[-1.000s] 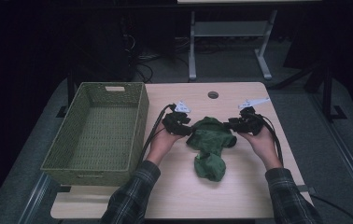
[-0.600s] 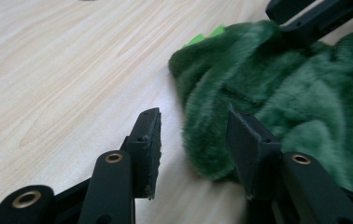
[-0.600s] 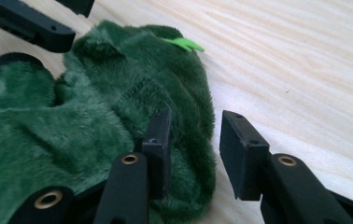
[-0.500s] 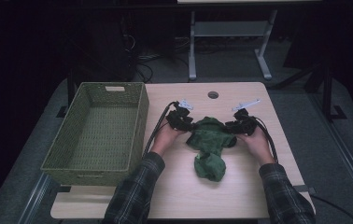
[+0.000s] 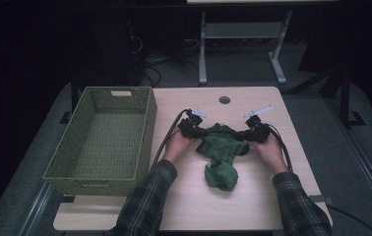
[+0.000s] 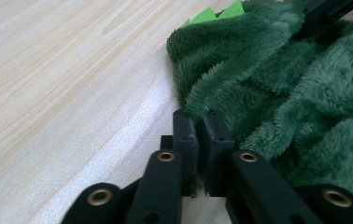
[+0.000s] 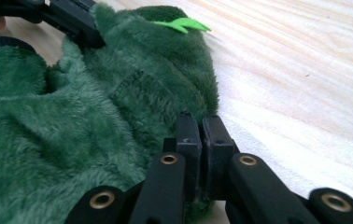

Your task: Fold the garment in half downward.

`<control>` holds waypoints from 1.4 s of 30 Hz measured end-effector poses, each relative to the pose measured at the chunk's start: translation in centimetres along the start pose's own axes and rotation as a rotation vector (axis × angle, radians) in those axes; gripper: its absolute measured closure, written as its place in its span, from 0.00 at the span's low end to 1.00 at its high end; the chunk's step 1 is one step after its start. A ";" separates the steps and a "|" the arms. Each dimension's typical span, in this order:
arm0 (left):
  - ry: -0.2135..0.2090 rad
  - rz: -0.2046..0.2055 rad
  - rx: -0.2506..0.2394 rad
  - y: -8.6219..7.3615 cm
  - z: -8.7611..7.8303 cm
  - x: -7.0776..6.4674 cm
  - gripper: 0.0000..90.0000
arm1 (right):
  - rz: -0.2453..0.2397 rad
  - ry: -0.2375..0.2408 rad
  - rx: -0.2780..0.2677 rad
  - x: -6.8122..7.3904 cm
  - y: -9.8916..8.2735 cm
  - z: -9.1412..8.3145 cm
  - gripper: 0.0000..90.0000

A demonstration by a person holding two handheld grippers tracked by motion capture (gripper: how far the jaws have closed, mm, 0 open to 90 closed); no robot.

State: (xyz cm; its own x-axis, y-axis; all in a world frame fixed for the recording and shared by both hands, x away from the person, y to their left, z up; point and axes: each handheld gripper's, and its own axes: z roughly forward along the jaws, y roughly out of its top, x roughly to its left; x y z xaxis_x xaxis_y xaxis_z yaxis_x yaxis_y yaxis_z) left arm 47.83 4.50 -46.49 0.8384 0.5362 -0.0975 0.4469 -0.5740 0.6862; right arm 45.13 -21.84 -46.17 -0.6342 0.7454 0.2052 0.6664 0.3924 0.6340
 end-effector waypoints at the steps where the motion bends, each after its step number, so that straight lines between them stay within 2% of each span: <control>1: 0.000 0.004 0.002 0.1 -0.2 -0.1 0.97 | 0.005 0.002 0.001 0.1 0.0 -0.1 0.97; 8: -0.007 0.005 -0.065 0.9 -1.9 -0.8 0.97 | 0.011 0.014 -0.039 0.7 0.6 -1.5 0.98; 14: -0.018 0.034 -0.108 1.7 -3.7 -1.9 0.97 | -0.008 0.011 -0.088 1.4 0.9 -3.5 0.98; 17: -0.025 0.045 -0.132 2.0 -4.6 -2.5 0.96 | 0.002 0.017 -0.111 1.8 0.8 -4.7 0.98; 20: -0.024 0.052 -0.153 2.1 -5.4 -3.3 0.97 | -0.024 0.018 -0.132 2.3 0.8 -5.7 0.98; 23: -0.024 0.060 -0.154 2.2 -6.3 -4.0 0.96 | -0.043 0.020 -0.155 3.0 0.8 -6.7 0.98; 26: -0.027 0.066 -0.150 2.0 -7.0 -4.8 0.96 | -0.060 0.024 -0.170 3.7 0.7 -7.6 0.98; 29: -0.039 0.058 -0.161 1.7 -7.7 -5.4 0.96 | -0.069 0.028 -0.185 4.4 0.3 -8.3 0.98; 30: -0.043 0.060 -0.170 1.6 -8.0 -5.6 0.96 | -0.085 0.024 -0.187 4.5 0.1 -8.4 0.98; 42: -0.085 0.114 -0.185 -0.3 -9.7 -8.0 0.96 | -0.116 0.070 -0.221 6.6 -2.3 -9.5 0.98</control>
State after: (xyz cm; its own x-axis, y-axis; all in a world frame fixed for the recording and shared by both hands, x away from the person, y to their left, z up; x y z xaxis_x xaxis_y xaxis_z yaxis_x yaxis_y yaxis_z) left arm 37.94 6.36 -38.94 0.9070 0.4156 -0.0673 0.2899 -0.5006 0.8157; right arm 35.71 -22.90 -39.22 -0.7321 0.6601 0.1681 0.4907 0.3400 0.8022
